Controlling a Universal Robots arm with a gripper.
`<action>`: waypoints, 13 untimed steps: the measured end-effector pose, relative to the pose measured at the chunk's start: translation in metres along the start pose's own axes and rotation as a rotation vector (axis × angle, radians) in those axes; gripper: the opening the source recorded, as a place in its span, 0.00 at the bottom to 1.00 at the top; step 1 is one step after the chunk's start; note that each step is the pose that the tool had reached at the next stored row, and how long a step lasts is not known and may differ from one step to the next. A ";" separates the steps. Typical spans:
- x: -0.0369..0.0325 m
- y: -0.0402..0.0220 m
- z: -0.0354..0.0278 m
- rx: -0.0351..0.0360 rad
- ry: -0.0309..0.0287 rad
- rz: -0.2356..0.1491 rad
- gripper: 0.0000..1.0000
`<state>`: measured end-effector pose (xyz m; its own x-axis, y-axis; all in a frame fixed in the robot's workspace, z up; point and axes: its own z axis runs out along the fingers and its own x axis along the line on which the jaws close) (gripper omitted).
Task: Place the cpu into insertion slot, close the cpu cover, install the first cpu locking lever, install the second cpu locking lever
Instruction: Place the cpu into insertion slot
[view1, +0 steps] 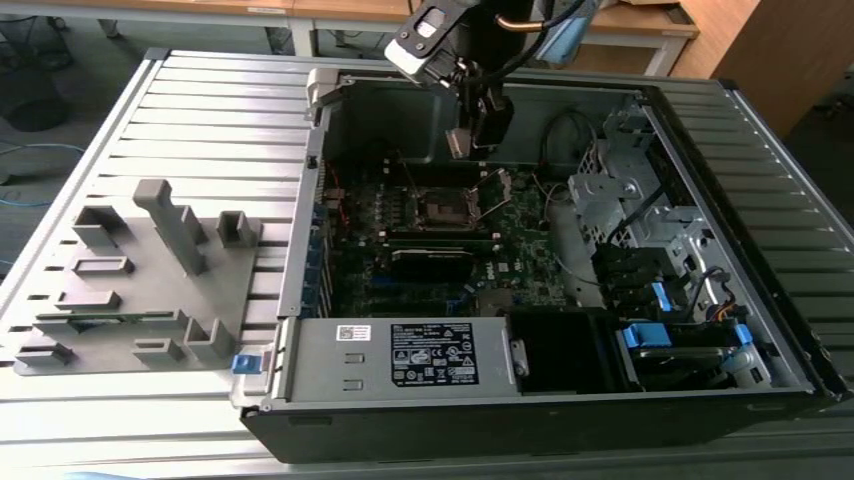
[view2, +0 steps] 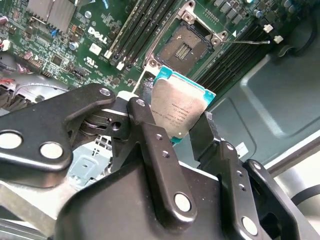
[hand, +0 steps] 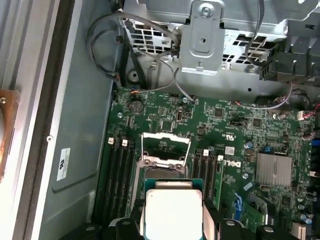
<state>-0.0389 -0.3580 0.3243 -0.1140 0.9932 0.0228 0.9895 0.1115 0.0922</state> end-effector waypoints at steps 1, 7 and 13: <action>0.0000 0.0000 0.0000 0.0000 -0.0001 0.000 0.54; -0.0001 0.0009 0.0009 0.0751 0.0084 0.003 0.54; -0.0001 0.0009 0.0018 0.0770 0.0075 0.030 0.54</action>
<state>-0.0379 -0.3579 0.3225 -0.0845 0.9959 0.0319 0.9964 0.0841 0.0145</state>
